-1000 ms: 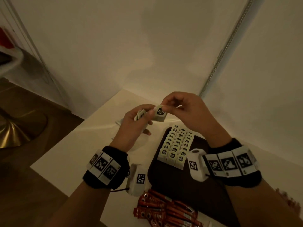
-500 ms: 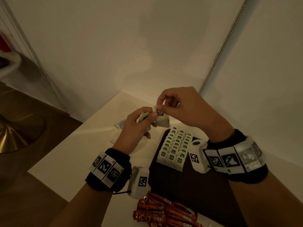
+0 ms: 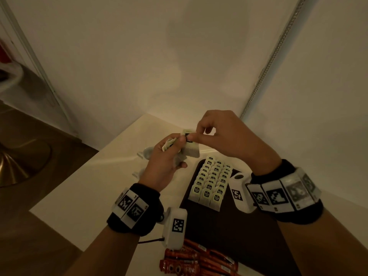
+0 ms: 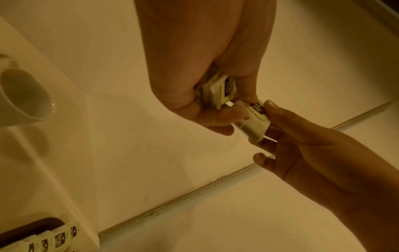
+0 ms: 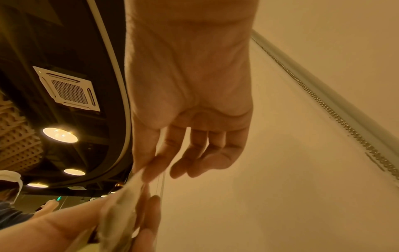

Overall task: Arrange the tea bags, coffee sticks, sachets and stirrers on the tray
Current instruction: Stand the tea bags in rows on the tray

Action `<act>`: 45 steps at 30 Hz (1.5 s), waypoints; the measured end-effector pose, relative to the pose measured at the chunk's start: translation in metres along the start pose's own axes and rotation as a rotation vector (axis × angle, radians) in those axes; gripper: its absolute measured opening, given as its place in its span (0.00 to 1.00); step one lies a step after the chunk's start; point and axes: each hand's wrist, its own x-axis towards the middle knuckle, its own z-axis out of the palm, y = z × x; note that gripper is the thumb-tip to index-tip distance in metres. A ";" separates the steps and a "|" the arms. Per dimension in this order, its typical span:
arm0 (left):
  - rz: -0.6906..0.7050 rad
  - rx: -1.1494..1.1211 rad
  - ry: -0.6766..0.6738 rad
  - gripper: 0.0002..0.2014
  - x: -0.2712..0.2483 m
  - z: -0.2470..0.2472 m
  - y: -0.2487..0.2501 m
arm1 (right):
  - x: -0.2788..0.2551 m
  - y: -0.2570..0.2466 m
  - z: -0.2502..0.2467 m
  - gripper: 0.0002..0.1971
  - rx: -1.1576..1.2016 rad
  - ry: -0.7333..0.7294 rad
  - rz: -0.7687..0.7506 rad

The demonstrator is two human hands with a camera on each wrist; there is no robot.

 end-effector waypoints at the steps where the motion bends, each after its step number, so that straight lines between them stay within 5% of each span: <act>1: -0.009 -0.001 -0.006 0.05 0.000 0.001 0.000 | 0.000 0.001 0.001 0.14 0.010 0.005 0.001; 12: -0.035 -0.004 0.015 0.07 -0.004 0.006 -0.003 | -0.001 0.002 0.007 0.10 0.173 0.017 0.100; 19: -0.133 -0.116 -0.010 0.11 -0.012 0.008 -0.018 | -0.001 0.012 0.014 0.09 0.481 0.090 0.230; 28: -0.121 -0.089 0.036 0.11 -0.011 0.000 -0.035 | -0.007 0.023 0.018 0.02 0.366 0.082 0.197; 36: -0.207 -0.155 0.305 0.11 -0.010 -0.056 -0.036 | -0.040 0.076 0.076 0.03 0.211 -0.102 0.328; 41: -0.202 0.110 0.278 0.11 -0.013 -0.067 -0.041 | -0.059 0.087 0.104 0.04 0.263 -0.189 0.329; 45: -0.114 0.476 0.049 0.12 -0.016 -0.053 -0.052 | -0.049 0.060 0.083 0.03 0.320 -0.115 0.129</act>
